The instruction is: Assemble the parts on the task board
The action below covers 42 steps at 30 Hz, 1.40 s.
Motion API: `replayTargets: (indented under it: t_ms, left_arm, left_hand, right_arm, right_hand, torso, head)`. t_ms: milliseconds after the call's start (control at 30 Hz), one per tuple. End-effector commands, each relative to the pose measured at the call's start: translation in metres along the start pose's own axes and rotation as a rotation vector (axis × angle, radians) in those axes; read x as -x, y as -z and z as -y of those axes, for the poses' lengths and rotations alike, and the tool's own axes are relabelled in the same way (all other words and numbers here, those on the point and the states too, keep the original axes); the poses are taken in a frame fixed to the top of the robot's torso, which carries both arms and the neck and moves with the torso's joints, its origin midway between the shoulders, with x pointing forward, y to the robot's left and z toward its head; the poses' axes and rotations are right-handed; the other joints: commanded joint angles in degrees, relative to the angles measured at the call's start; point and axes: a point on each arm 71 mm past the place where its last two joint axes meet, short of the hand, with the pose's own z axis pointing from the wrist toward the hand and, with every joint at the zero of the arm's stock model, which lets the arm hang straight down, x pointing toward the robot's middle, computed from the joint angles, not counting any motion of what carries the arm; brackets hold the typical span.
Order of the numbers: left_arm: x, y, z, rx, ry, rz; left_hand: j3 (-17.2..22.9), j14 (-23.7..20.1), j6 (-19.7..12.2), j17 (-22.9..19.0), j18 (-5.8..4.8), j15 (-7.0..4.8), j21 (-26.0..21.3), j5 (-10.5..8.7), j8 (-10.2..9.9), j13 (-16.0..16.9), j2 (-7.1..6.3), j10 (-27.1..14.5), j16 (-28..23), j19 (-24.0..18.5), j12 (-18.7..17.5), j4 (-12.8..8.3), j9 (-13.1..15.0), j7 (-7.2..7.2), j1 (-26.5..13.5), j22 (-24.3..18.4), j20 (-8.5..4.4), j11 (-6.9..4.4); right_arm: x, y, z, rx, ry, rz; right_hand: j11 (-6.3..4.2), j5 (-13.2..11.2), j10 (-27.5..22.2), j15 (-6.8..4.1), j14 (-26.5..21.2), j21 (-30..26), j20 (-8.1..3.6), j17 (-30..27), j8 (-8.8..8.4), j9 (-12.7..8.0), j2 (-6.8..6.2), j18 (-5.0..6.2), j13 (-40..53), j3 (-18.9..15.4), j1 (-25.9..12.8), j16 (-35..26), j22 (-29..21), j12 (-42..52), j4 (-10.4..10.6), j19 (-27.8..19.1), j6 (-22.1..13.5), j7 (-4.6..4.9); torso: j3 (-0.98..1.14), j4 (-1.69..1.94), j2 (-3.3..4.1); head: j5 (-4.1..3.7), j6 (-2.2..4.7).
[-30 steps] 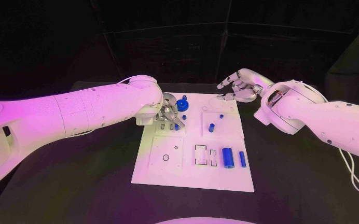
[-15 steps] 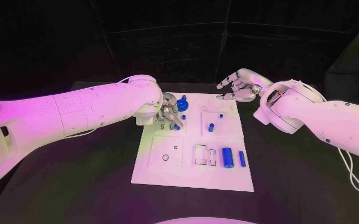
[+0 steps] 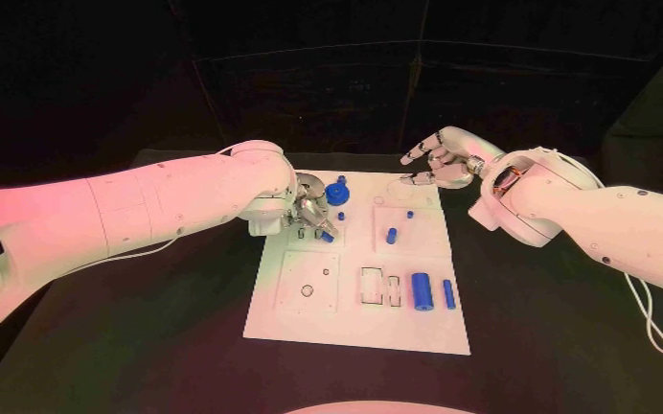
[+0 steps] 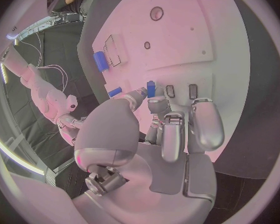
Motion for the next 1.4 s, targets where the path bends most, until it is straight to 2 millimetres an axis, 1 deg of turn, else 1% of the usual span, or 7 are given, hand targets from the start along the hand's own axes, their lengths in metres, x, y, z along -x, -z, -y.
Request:
replayTargets:
  t_ms: [33,300,533,767,933,1100,1400]
  left_arm:
    - [0.002,0.004,-0.001,-0.033,0.053,0.046]
    - [0.003,0.013,-0.017,-0.04,0.114,0.13]
    - [0.0,0.016,-0.028,-0.022,0.154,0.176]
    - [-0.004,0.013,-0.033,-0.003,0.155,0.202]
    - [-0.005,0.011,-0.033,0.008,0.135,0.211]
    - [-0.007,0.009,-0.032,0.025,0.125,0.206]
    - [-0.011,0.005,-0.032,0.043,0.115,0.184]
  left_hand:
    - [10.5,6.0,-0.4,15.1,0.08,0.18,-0.4,-0.21,0.4,0.0,-0.18,0.5,0.2,-0.1,0.3,-9.7,0.2,-0.28,-0.7,-0.1,0.31,0.02]
    - [11.4,6.0,-0.4,15.1,0.01,0.13,-0.2,-0.24,0.6,0.4,-0.42,0.9,0.2,0.1,0.7,-10.0,0.3,-0.31,-1.1,0.3,0.25,-0.03]
    - [11.9,6.0,-0.3,15.1,-0.04,0.1,0.0,-0.29,0.8,0.7,-0.67,1.1,0.2,0.2,1.0,-10.1,0.4,-0.36,-1.4,0.6,0.22,-0.07]
    - [12.1,6.0,-0.2,15.1,-0.02,0.07,-0.1,-0.31,0.9,0.5,-0.66,1.2,0.2,0.2,0.9,-10.0,0.5,-0.37,-1.7,0.5,0.21,-0.08]
    - [12.2,6.0,-0.2,15.1,-0.02,0.07,-0.1,-0.34,0.9,0.6,-0.69,1.2,0.2,0.2,1.0,-9.9,0.5,-0.39,-1.8,0.5,0.2,-0.09]
    - [12.3,6.0,-0.2,15.1,-0.03,0.06,-0.1,-0.36,1.0,0.5,-0.71,1.2,0.2,0.2,0.9,-9.9,0.5,-0.4,-2.0,0.5,0.2,-0.09]
    - [12.3,6.0,-0.2,15.1,0.0,0.06,-0.2,-0.39,1.0,0.5,-0.73,1.2,0.2,0.2,0.9,-9.8,0.5,-0.42,-2.1,0.4,0.2,-0.1]
  right_arm:
    - [0.001,0.0,-0.001,0.007,0.004,-0.002]
    - [0.002,0.001,0.001,0.002,0.006,0.002]
    - [0.003,0.001,0.002,-0.002,0.007,0.004]
    - [0.003,0.001,0.003,-0.003,0.007,0.004]
    - [0.003,0.001,0.003,-0.004,0.007,0.004]
    - [0.003,0.001,0.003,-0.004,0.007,0.004]
    - [0.003,0.0,0.002,-0.003,0.007,0.004]
  right_hand:
    - [-0.05,0.2,-0.5,-0.36,2.5,-0.3,-0.09,0.0,0.35,-0.1,0.14,0.44,0.7,-0.2,0.0,-0.2,-0.1,-0.3,0.2,-0.5,-0.1,-0.09]
    - [-0.05,0.3,-0.5,-0.36,2.4,-0.4,-0.1,-0.1,0.35,-0.1,0.15,0.45,0.7,-0.2,0.0,-0.3,-0.1,-0.3,0.2,-0.5,-0.1,-0.09]
    - [-0.05,0.3,-0.5,-0.36,2.4,-0.4,-0.1,-0.1,0.35,-0.1,0.15,0.45,0.7,-0.2,0.0,-0.3,-0.1,-0.3,0.2,-0.5,-0.1,-0.09]
    - [-0.05,0.3,-0.5,-0.36,2.4,-0.4,-0.1,-0.1,0.35,-0.1,0.15,0.45,0.7,-0.2,0.0,-0.3,-0.1,-0.3,0.2,-0.5,-0.1,-0.09]
    - [-0.05,0.3,-0.5,-0.36,2.4,-0.4,-0.1,-0.1,0.35,-0.1,0.15,0.45,0.7,-0.2,0.0,-0.3,-0.1,-0.3,0.2,-0.5,-0.1,-0.09]
    - [-0.05,0.3,-0.5,-0.36,2.4,-0.4,-0.1,-0.1,0.35,-0.1,0.15,0.45,0.7,-0.2,0.0,-0.3,-0.1,-0.3,0.2,-0.5,-0.1,-0.09]
    - [-0.05,0.4,-0.6,-0.37,2.5,-0.4,-0.1,-0.1,0.38,-0.1,0.2,0.46,0.6,-0.2,0.0,-0.3,-0.1,-0.3,0.3,-0.5,-0.1,-0.08]
  torso:
    - [0.0,-0.1,0.03]
    - [-0.02,0.24,-0.06]
    - [-0.02,0.57,-0.06]
    - [-0.05,0.39,0.1]
    - [0.06,0.21,0.1]
    - [-0.01,0.27,0.1]
    - [0.03,0.25,0.03]
  head:
    - [0.03,0.11]
    - [-0.15,0.18]
    - [0.07,0.16]
    - [0.32,0.17]
    - [0.61,0.05]
    - [0.6,-0.05]
    - [0.84,-0.23]
